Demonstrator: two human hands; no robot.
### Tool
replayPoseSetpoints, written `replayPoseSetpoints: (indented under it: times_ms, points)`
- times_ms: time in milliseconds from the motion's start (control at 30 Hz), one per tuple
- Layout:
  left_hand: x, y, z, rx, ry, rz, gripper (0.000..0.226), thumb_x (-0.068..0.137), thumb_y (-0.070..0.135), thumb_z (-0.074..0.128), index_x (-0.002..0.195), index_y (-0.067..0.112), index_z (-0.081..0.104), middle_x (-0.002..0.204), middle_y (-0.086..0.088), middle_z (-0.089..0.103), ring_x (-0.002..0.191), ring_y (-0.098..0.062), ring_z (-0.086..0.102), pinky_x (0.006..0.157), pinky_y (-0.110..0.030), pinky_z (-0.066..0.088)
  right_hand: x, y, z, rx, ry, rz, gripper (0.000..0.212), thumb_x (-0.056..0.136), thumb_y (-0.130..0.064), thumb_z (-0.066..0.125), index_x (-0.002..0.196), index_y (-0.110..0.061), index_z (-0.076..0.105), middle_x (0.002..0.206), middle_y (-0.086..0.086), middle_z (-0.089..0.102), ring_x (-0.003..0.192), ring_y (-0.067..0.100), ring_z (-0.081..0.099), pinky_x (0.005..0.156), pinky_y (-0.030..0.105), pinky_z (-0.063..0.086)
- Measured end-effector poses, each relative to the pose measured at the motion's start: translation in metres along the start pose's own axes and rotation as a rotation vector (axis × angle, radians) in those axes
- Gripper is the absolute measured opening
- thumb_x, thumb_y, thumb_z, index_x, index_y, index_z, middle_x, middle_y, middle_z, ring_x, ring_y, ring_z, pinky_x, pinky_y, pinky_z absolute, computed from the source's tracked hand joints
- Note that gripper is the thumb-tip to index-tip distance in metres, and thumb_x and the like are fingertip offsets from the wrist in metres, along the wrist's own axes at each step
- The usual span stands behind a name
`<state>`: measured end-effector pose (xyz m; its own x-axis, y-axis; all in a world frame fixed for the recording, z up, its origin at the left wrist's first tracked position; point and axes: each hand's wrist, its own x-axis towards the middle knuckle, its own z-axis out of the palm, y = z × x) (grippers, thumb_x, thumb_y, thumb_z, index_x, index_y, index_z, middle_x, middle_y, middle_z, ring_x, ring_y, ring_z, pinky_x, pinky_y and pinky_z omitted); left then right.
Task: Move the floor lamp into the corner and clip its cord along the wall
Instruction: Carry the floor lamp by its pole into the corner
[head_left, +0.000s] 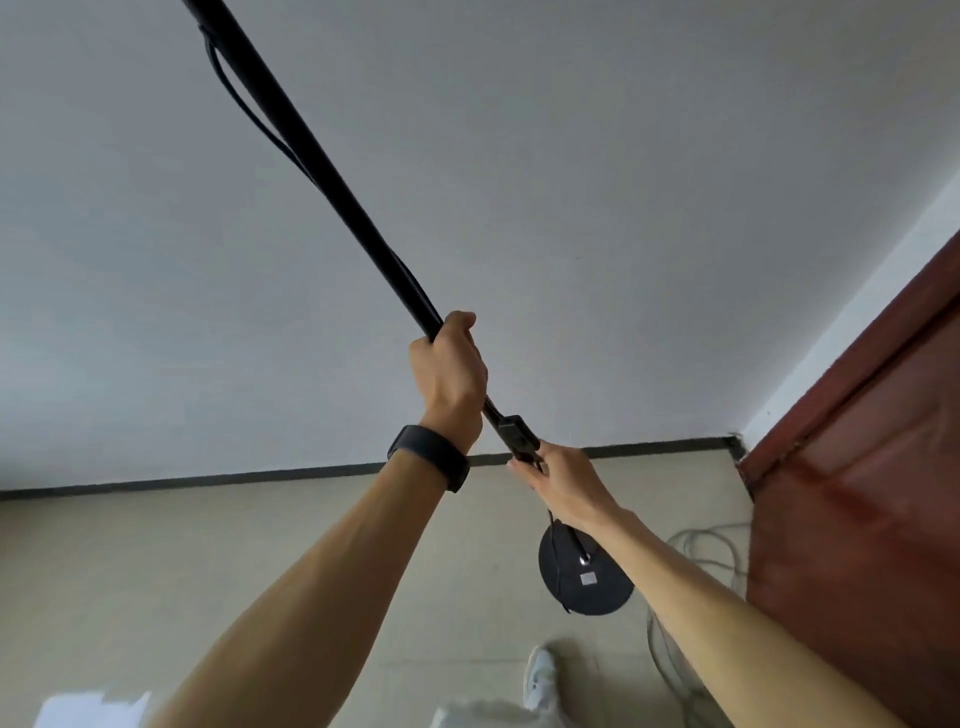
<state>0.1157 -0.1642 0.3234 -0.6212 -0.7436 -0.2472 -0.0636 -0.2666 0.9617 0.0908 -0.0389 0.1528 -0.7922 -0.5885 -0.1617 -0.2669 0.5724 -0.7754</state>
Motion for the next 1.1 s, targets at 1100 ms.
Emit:
replayPoseSetpoints:
  times_ms: [1100]
  points:
    - [0.079, 0.198, -0.592, -0.201, 0.698, 0.302, 0.042, 0.082, 0.017, 0.055, 0.05, 0.018, 0.028, 0.045, 0.0, 0.024, 0.04, -0.019, 0.021, 0.051, -0.031, 0.026, 0.035, -0.485, 0.4, -0.394, -0.5, -0.603, 0.03, 0.101, -0.049, 0.045, 0.079, -0.029, 0.047, 0.067, -0.005, 0.053, 0.065, 0.021, 0.055, 0.068, 0.041, 0.053]
